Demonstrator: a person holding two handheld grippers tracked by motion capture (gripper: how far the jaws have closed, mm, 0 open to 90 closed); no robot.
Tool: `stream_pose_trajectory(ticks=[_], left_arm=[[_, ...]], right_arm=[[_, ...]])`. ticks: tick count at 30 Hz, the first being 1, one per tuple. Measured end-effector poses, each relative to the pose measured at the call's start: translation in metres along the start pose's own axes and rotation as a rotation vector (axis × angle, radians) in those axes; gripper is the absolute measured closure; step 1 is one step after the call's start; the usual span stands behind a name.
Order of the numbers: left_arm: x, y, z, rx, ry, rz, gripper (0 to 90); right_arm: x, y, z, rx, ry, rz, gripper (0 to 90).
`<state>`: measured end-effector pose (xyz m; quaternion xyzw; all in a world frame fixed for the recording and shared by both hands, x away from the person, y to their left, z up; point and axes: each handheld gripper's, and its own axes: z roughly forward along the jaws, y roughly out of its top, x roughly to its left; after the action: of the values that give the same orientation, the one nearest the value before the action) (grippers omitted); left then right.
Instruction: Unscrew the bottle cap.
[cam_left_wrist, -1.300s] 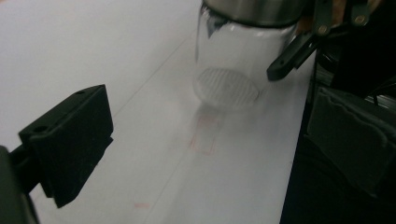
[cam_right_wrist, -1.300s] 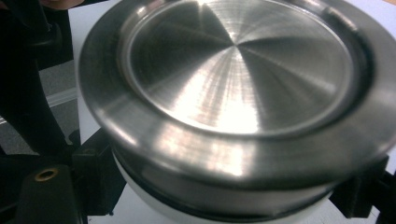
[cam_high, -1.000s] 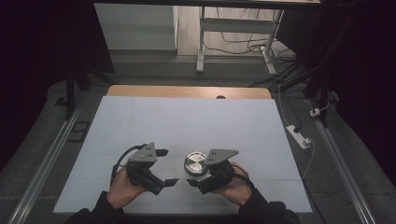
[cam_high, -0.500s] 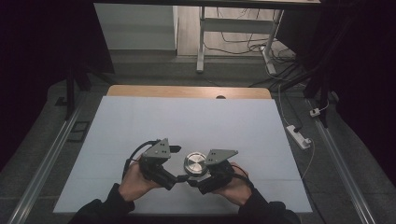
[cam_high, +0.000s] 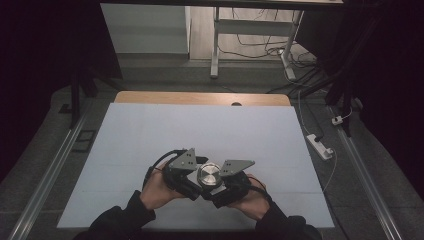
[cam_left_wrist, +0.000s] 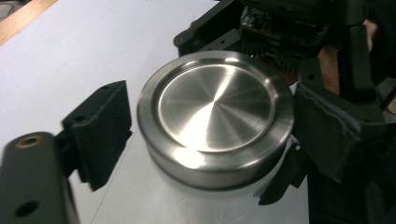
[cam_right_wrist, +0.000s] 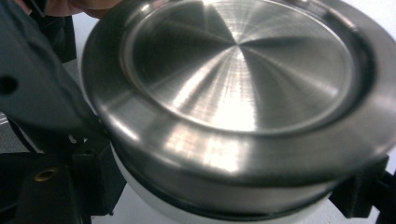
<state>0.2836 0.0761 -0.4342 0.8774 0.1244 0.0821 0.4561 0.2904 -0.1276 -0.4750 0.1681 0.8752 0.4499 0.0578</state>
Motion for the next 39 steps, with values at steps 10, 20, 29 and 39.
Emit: stream_pose_trajectory(ticks=[10, 20, 29, 39], left_arm=[[0.002, 0.000, 0.002, 0.025, -0.025, 0.007, 17.8], [0.035, -0.007, 0.009, 0.036, -0.321, 0.001, 15.6], [0.033, -0.008, 0.009, 0.010, -0.312, 0.012, 18.4], [0.001, -0.001, 0.014, -0.021, 0.032, -0.136, 18.7]], right_arm=[[0.001, 0.000, 0.001, 0.010, 0.004, 0.006, 14.9], [0.003, 0.000, 0.001, 0.000, 0.055, -0.024, 14.9], [0.003, 0.000, 0.003, 0.015, 0.071, -0.038, 14.9], [-0.002, 0.001, 0.000, -0.007, -0.038, 0.025, 14.9]])
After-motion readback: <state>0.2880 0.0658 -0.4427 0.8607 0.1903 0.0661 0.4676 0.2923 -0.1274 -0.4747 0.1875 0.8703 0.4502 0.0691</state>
